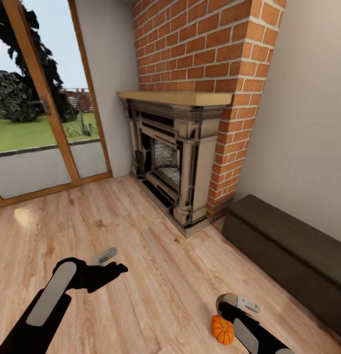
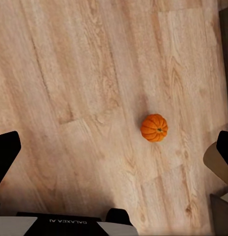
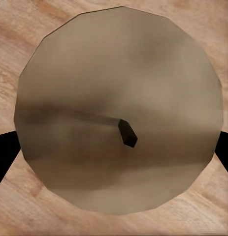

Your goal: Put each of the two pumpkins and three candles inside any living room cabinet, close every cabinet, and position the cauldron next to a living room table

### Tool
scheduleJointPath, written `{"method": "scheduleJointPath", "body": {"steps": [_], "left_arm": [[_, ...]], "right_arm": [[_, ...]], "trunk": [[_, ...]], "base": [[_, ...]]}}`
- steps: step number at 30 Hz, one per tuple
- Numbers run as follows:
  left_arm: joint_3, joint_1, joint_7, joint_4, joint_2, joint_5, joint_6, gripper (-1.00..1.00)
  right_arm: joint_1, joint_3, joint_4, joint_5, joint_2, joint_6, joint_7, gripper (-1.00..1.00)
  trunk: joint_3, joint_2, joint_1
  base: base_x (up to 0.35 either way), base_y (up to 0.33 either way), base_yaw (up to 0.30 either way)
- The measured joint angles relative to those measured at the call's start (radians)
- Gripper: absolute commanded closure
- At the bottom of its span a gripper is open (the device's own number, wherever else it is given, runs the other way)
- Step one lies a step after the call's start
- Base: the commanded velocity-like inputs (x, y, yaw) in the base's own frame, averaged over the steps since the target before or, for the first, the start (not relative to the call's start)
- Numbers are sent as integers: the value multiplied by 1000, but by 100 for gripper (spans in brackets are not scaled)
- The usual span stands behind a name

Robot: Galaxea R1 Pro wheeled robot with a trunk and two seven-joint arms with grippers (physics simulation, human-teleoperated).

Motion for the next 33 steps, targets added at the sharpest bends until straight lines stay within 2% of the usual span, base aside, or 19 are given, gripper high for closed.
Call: {"method": "scheduleJointPath", "body": {"steps": [6, 33], "left_arm": [[0, 0, 0, 0, 0, 0, 0, -100], [0, 0, -1, 2, 0, 0, 0, -100]], "right_arm": [[0, -2, -1, 0, 0, -1, 0, 100], [1, -1, -2, -2, 0, -1, 0, 100]], "trunk": [[19, 42, -23], [41, 42, -23]], "base": [[0, 0, -71], [0, 0, -245]]}}
